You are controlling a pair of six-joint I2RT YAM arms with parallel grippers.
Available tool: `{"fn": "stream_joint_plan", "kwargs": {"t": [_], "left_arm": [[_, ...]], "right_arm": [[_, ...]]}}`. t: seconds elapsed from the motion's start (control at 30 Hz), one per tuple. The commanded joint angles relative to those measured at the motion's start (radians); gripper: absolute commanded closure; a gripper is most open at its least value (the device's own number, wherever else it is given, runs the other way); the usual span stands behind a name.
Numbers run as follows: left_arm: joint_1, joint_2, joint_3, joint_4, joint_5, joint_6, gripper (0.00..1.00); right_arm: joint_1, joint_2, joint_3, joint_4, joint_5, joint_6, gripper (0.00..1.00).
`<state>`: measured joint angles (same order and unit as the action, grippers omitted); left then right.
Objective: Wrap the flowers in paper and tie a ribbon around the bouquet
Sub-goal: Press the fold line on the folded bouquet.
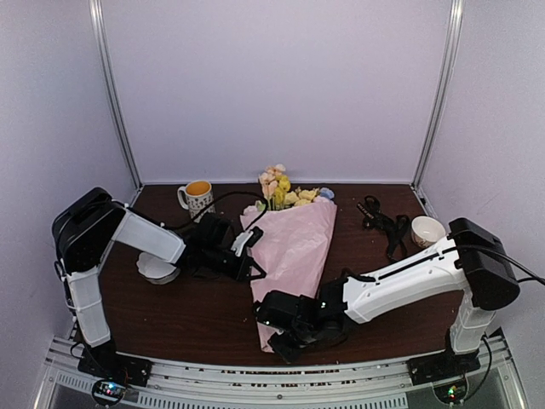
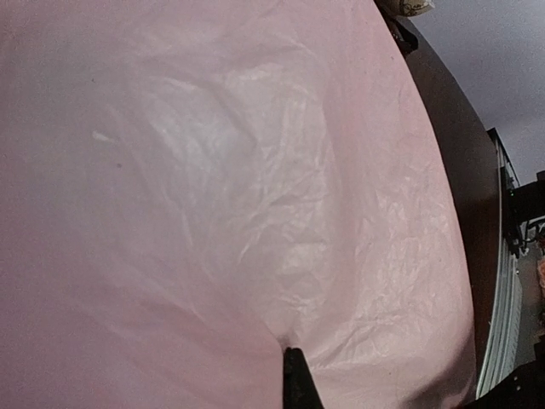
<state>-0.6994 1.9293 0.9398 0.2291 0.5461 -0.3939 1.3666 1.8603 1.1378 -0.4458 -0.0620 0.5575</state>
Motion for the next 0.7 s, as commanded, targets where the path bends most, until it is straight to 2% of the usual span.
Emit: {"fn": "stream_joint_plan", "kwargs": {"t": [0.0, 0.4, 0.67], "left_arm": [[0.009, -0.015, 0.031, -0.043, -0.036, 0.058, 1.0], [0.01, 0.033, 0.067, -0.077, -0.056, 0.106, 1.0], [0.011, 0.014, 0.134, -0.167, -0.066, 0.178, 1.0]], "right_arm": [[0.019, -0.002, 0.007, -0.054, 0.029, 0.019, 0.87], [0.026, -0.116, 0.004, 0.004, 0.01, 0.012, 0.84], [-0.043, -0.113, 0.054, -0.041, 0.062, 0.038, 0.8]]}}
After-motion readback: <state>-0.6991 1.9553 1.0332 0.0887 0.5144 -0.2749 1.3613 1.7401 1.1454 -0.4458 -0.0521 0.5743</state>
